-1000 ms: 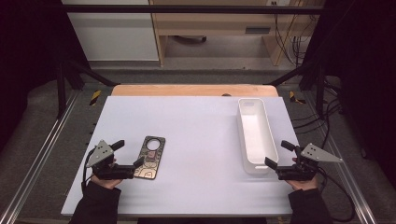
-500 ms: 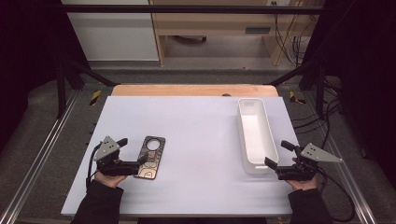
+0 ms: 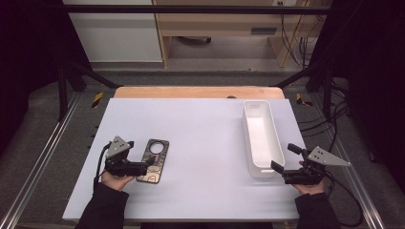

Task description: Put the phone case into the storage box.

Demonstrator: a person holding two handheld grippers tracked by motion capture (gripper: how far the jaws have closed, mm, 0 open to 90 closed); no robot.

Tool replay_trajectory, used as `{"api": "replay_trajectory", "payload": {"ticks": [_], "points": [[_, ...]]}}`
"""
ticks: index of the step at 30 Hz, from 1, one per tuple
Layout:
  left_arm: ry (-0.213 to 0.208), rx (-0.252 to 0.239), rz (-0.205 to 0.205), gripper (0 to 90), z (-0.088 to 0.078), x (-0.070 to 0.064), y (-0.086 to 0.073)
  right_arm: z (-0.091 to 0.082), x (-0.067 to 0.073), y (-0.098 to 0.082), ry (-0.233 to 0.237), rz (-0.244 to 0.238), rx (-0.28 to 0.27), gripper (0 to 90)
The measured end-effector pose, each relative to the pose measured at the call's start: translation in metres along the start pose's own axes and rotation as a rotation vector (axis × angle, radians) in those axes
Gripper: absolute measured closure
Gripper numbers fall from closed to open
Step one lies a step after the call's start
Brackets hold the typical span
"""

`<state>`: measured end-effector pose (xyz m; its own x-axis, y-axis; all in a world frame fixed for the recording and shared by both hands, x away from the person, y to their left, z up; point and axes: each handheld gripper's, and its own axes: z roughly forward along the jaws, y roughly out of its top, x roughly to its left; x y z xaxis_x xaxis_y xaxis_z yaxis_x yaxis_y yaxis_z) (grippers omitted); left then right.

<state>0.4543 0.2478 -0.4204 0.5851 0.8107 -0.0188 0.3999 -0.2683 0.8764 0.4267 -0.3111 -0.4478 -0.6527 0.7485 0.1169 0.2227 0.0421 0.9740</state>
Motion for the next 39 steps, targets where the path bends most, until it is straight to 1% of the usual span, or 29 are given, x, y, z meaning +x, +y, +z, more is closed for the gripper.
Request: {"api": "replay_trajectory", "payload": {"ticks": [1,2,6,7,9,10,11,20,21,22,27,30,32,33,39], "points": [[0.006,0.014,-0.004,0.0,0.003,0.0,0.001,0.0,0.0,0.0,0.0,0.001,0.0,0.1],[0.006,0.014,-0.004,0.0,0.003,0.0,0.001,0.0,0.0,0.0,-0.001,0.001,-0.001,0.1],[0.02,0.043,-0.002,0.0,0.011,0.0,0.003,0.0,0.0,0.0,0.0,0.0,0.001,0.1],[0.022,0.057,-0.007,0.0,0.014,0.0,0.003,0.0,0.0,0.0,0.001,0.0,0.001,0.1],[0.025,0.075,-0.005,0.0,0.017,0.001,0.003,0.0,0.0,0.0,0.001,0.0,0.002,0.1],[0.025,0.075,-0.005,0.0,0.017,0.001,0.003,0.0,0.0,0.0,0.001,-0.001,0.001,0.1],[0.032,0.089,0.0,0.0,0.019,0.001,0.003,0.0,0.0,0.0,0.001,-0.001,0.001,0.1],[0.053,0.137,-0.003,0.0,0.034,0.002,0.005,0.0,0.0,0.0,0.0,-0.002,0.002,0.1],[0.053,0.137,-0.003,0.0,0.034,0.002,0.005,0.0,0.0,0.0,0.0,-0.002,0.002,0.1],[0.052,0.156,-0.005,0.0,0.038,0.002,0.004,0.0,0.0,0.0,0.0,-0.002,0.002,0.1],[0.055,0.189,-0.002,0.0,0.045,0.002,0.003,0.0,0.0,0.0,0.0,-0.002,0.002,0.1],[0.058,0.208,-0.006,0.0,0.049,0.002,0.003,0.0,0.0,0.0,0.001,-0.002,0.003,0.1],[0.057,0.212,-0.011,0.0,0.051,0.002,0.002,0.0,0.0,0.0,0.002,-0.001,0.004,0.1],[0.06,0.225,-0.014,0.0,0.053,0.002,0.002,0.0,0.0,0.0,0.002,0.0,0.003,0.1],[0.067,0.246,-0.026,0.0,0.059,0.003,0.0,0.0,0.0,0.0,0.003,0.001,0.003,0.1]]}}
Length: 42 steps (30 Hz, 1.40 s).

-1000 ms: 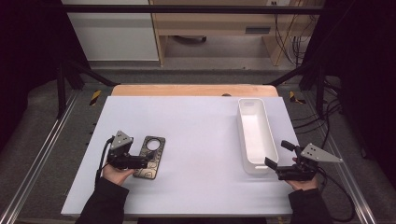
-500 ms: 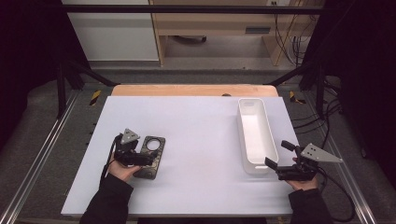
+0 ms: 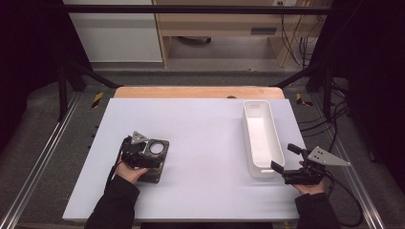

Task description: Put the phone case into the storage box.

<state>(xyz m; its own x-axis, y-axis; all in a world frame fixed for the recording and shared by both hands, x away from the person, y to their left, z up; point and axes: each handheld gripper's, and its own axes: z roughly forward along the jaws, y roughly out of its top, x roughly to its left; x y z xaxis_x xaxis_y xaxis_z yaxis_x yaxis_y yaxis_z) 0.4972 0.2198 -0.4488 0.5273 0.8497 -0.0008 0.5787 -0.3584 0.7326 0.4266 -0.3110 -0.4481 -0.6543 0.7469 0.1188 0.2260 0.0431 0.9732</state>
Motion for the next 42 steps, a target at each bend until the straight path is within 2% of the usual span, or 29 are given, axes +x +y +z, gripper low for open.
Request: {"api": "replay_trajectory", "payload": {"ticks": [5,12,15,21,29,42], "points": [[0.005,0.04,0.001,0.0,0.008,-0.001,-0.003,0.0,0.0,0.0,0.0,-0.002,-0.002,0.1],[0.001,0.061,-0.004,0.0,0.013,-0.002,-0.004,0.0,0.0,0.0,0.002,-0.002,-0.002,0.1],[0.006,0.089,-0.006,0.0,0.018,-0.003,-0.005,0.0,0.0,0.0,0.001,-0.002,-0.003,0.1],[0.008,0.107,-0.005,0.0,0.022,-0.004,-0.005,0.0,0.0,0.0,0.003,-0.002,-0.003,0.1],[0.037,0.134,-0.009,0.0,0.026,-0.003,-0.007,0.0,0.0,0.0,0.003,-0.002,-0.003,0.1],[0.044,0.157,-0.027,0.0,0.03,-0.003,-0.008,0.0,0.0,0.0,0.003,-0.002,-0.004,0.1]]}}
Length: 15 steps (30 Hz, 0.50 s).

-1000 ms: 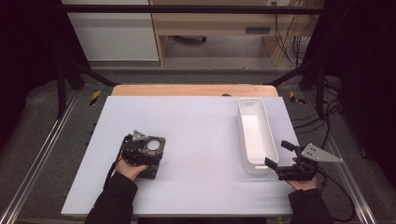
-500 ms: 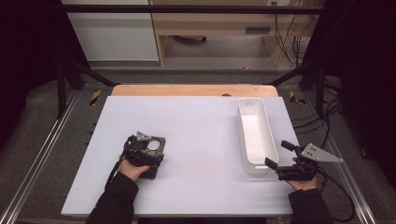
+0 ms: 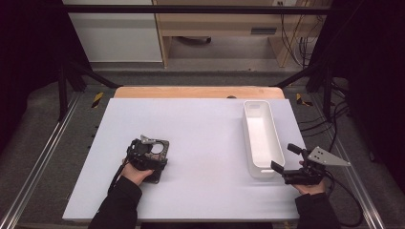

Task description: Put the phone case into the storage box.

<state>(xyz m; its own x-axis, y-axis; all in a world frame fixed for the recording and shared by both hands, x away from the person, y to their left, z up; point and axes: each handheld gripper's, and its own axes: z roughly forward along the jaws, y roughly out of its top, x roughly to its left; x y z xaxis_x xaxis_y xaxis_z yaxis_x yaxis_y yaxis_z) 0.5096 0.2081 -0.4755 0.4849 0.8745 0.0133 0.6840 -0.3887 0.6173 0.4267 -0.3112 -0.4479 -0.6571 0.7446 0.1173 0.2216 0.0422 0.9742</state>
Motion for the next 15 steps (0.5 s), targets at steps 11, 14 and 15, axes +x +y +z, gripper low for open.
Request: {"api": "replay_trajectory", "payload": {"ticks": [11,14,15], "points": [[0.028,0.026,0.0,0.0,0.0018,-0.0026,0.0002,0.0001,0.0,-0.0001,0.001,0.0,0.001,0.1],[0.032,0.03,-0.007,0.5,0.0015,-0.003,0.0005,0.0,0.0,0.0,0.0,0.0,0.001,0.1],[0.033,0.031,-0.008,0.6,0.0015,-0.003,0.0007,0.0,0.0001,-0.0001,0.0,0.001,0.001,0.1]]}}
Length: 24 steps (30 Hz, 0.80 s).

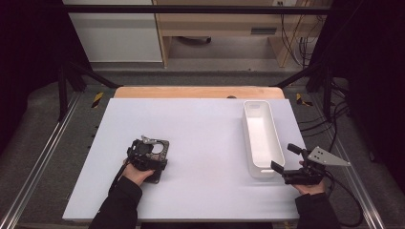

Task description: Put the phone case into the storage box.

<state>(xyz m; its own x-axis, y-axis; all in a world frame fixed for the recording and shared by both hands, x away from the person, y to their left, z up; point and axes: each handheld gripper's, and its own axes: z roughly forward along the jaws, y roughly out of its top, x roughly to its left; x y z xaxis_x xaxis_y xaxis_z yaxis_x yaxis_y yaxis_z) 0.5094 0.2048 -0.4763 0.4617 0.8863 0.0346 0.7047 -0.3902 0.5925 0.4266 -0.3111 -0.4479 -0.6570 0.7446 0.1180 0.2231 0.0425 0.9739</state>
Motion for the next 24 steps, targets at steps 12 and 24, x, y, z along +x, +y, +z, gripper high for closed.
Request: {"api": "replay_trajectory", "payload": {"ticks": [12,24], "points": [[0.008,0.018,-0.016,2.5,-0.0008,-0.0017,0.0019,0.0004,0.0002,0.0001,0.002,0.001,0.0,0.1],[0.006,0.03,-0.036,6.2,-0.004,-0.0009,0.0033,0.0006,0.0003,0.0001,0.004,-0.001,0.001,0.1]]}}
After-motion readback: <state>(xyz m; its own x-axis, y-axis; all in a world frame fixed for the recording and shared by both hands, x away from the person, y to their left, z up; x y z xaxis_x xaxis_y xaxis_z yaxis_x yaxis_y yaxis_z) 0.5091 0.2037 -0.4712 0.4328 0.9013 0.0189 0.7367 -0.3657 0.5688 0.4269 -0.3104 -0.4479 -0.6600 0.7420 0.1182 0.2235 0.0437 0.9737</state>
